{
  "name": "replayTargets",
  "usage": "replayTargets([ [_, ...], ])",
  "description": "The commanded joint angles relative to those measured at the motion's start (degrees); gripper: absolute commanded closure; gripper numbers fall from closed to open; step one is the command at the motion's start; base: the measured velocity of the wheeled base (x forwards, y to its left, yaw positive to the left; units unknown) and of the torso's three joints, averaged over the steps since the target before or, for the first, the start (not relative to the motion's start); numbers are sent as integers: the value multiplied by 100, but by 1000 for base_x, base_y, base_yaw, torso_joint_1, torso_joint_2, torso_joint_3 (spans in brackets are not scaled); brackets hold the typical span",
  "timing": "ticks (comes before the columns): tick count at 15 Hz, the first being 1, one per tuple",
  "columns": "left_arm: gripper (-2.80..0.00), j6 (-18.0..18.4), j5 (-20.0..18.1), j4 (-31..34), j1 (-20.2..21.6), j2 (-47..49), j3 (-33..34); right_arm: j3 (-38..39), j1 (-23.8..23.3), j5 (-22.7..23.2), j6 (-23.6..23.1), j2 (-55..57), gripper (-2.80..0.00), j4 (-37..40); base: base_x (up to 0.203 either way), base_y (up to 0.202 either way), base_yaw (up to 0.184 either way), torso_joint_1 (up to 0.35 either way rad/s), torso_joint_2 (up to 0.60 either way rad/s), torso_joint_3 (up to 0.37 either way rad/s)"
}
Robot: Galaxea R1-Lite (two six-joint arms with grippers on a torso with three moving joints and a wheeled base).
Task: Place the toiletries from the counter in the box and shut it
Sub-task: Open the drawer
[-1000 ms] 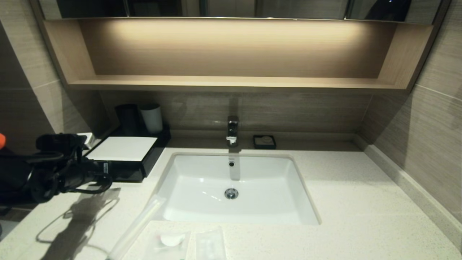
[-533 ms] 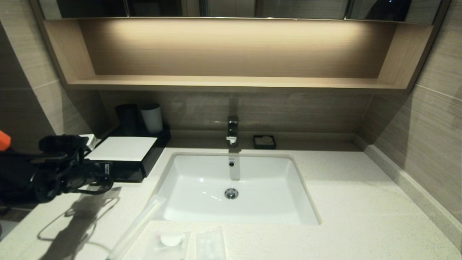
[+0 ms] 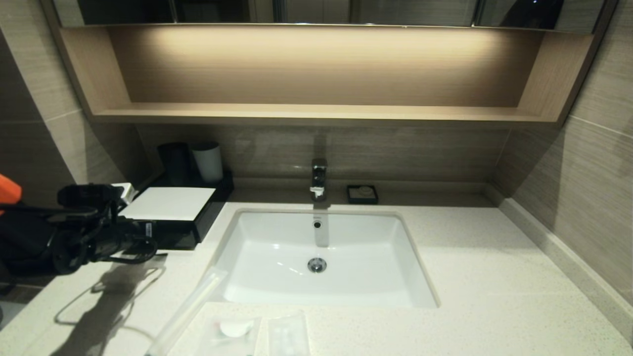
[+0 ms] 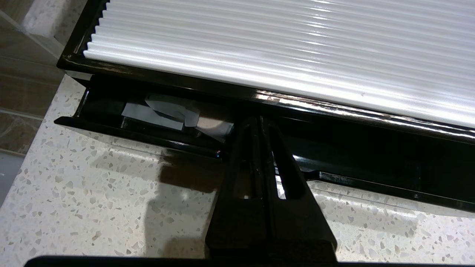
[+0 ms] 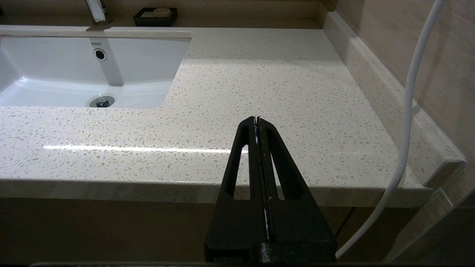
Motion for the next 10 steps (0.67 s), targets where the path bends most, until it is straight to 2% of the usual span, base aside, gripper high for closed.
replayTargets([
  [1, 0, -1, -3, -15, 3, 66, -54, 9, 1, -1, -8, 0, 0, -1, 0, 0, 0, 0, 0, 0],
  [10, 0, 7, -3, 45, -14, 171, -159, 9, 1, -1, -8, 0, 0, -1, 0, 0, 0, 0, 0, 0],
])
